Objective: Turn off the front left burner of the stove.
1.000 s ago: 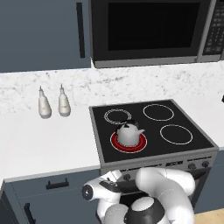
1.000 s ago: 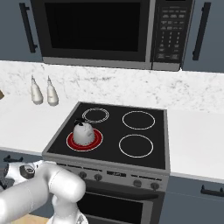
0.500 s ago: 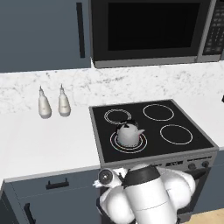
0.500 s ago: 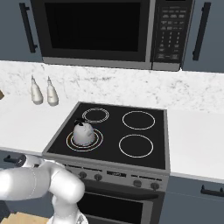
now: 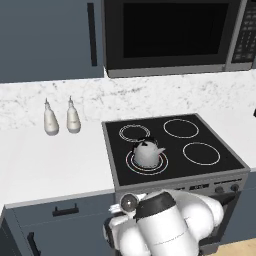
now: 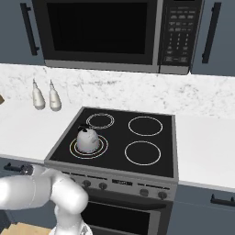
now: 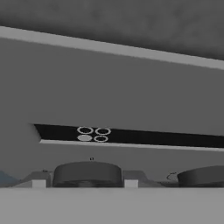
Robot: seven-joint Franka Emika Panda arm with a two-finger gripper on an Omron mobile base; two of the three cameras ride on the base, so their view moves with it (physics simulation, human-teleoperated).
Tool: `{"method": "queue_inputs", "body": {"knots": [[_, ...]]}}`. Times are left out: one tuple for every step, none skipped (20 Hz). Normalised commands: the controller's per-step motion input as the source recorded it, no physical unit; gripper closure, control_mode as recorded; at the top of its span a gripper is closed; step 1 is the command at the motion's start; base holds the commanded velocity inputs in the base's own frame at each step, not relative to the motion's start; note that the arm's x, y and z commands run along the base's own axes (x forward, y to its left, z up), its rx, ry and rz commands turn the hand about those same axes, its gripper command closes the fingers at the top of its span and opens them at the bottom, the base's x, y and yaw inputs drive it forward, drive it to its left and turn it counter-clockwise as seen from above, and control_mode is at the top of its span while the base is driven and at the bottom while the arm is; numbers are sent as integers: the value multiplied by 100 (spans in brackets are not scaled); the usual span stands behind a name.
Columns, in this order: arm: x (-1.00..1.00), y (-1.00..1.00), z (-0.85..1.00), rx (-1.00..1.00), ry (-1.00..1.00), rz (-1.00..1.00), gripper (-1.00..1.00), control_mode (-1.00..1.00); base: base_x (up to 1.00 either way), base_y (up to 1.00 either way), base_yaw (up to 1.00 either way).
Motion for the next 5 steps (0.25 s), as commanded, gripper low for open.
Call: {"method": "queue_inputs", "body": {"knots": [[0, -20, -4, 0, 0, 0, 100, -100, 0, 0, 0], [28, -52, -21, 0, 0, 0, 100, -100, 0, 0, 0], [8, -36, -31, 0, 0, -9, 100, -100, 0, 0, 0], [0, -16, -38, 0, 0, -36, 100, -100, 0, 0, 0], [-4, 0, -62, 0, 0, -63, 100, -100, 0, 0, 0]]}}
